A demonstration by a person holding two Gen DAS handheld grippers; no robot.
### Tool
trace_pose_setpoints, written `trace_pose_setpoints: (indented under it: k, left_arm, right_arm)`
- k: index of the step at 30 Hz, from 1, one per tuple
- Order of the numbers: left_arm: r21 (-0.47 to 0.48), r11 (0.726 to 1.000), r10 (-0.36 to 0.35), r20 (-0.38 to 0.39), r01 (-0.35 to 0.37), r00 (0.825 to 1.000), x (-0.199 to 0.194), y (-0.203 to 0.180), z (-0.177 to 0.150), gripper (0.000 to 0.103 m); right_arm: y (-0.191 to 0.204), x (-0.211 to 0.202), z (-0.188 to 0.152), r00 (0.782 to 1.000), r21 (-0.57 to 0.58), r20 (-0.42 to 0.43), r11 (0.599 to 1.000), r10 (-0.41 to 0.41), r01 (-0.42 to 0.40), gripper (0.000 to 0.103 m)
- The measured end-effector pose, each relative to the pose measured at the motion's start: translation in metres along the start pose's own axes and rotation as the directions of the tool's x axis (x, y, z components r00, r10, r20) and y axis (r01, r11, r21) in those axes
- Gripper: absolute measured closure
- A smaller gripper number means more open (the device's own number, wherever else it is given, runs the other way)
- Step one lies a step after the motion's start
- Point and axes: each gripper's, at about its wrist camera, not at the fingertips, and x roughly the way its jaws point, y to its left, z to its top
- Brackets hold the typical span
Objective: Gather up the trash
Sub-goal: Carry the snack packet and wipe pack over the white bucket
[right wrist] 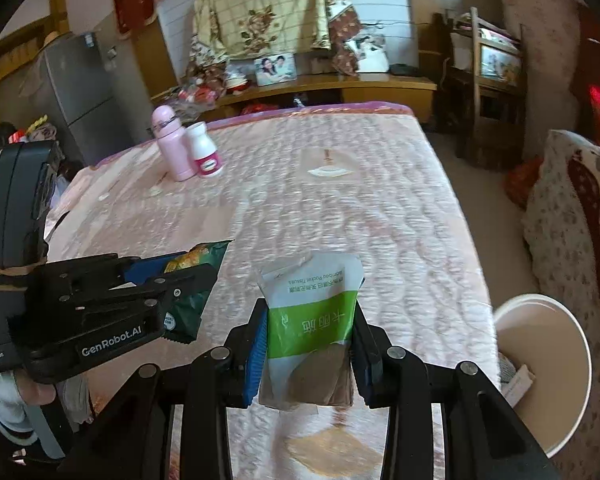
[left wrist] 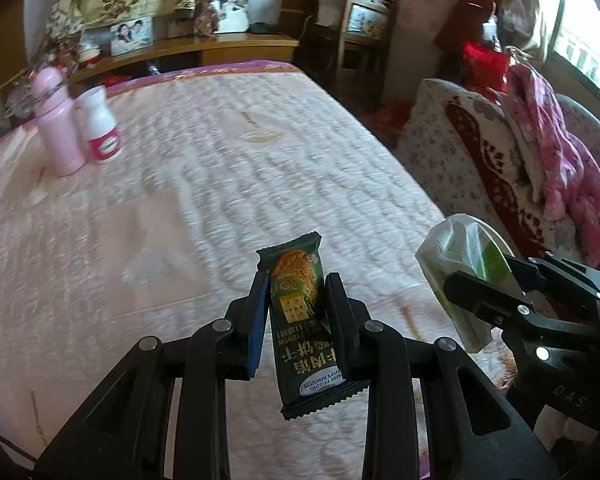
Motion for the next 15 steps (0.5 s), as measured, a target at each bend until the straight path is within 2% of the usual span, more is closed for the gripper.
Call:
trace_pose_setpoints:
  k: [15]
  left_arm:
    - [0.112, 0.991, -0.075, -0.012, 0.076, 0.997, 0.022, -0.085, 0.016, 0.077]
  right_arm:
    - [-0.077, -0.042, -0.013, 0.994, 0.115, 0.021, 0.988, -0.110, 0.107, 0.067]
